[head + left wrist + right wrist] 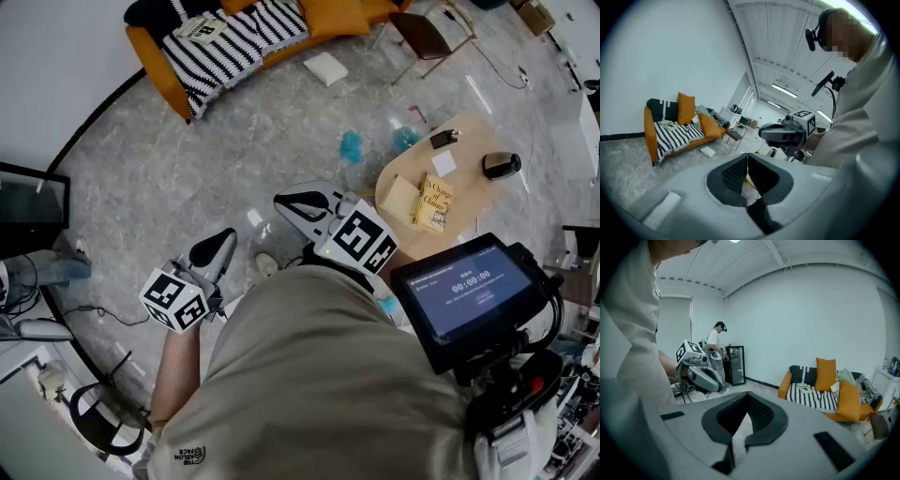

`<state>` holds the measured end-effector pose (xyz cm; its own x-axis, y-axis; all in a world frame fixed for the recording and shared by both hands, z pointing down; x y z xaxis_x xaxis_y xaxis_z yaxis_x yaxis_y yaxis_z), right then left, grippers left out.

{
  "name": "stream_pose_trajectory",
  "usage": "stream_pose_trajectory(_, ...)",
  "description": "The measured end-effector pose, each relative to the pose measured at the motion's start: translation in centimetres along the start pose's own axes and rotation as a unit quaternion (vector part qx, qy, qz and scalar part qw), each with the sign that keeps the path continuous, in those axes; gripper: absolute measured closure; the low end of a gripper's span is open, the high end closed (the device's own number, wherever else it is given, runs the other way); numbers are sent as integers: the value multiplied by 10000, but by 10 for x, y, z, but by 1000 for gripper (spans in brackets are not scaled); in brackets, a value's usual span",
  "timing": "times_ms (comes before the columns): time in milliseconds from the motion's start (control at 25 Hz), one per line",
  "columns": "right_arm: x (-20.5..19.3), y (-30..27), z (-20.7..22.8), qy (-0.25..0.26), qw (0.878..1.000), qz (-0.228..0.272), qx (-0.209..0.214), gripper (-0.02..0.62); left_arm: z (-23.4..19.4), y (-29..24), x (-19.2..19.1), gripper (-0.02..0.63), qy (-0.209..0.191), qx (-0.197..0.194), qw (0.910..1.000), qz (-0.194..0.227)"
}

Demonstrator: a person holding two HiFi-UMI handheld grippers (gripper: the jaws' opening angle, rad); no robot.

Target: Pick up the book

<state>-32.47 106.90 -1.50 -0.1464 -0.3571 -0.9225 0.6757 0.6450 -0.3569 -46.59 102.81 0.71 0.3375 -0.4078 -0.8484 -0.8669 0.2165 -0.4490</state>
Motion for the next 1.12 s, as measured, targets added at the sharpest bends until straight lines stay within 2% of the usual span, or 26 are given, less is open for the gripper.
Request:
stream_pose_trajectory(160,4,-2,-1,134,9999,22,24,581,4,-2,4,595,-67,-10,10000,52)
stream_pose_trajectory(360,-5,44,76,35,9998,130,148,581,24,-88,46,595,-75,98,9999,-105)
stream_pose_trajectory(600,-7,50,91,61,9995,180,244,581,25,-97,56,595,-60,264,9996,-62)
stream_pose_trajectory(720,-29,79,144,-123,9988,267,381,577,28,-155,72,594,47,498,9987,-64)
stream_pose_trajectory(760,-37,85,164,-181,9985,269,452,564,25,-172,78,594,89,635,9979,-54)
stream_pose_trajectory(840,-49,86,195,-251,9982,186,514,469,15,-193,87,594,142,884,9960,-6)
stream_pose_trajectory(920,-55,85,205,-307,9985,128,444,462,7,-196,90,577,205,996,9948,13)
stream_pose_trajectory(1000,-57,88,204,-362,9986,144,351,457,6,-190,89,532,278,1008,9945,4)
stream_pose_trajectory(1120,-53,88,212,-430,9986,231,223,453,-6,-191,94,511,374,1009,9942,31)
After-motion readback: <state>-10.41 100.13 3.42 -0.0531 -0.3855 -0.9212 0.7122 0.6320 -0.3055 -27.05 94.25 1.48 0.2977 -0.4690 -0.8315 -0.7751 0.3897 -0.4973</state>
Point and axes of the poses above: the fingertips, and each gripper's own axes: y backward along the fingers, z to its right, x out of its top, the point moved 4 cm from there along y, backward along the fingers, and after that the axes turned 13 degrees about x, right-handed, at the moved point
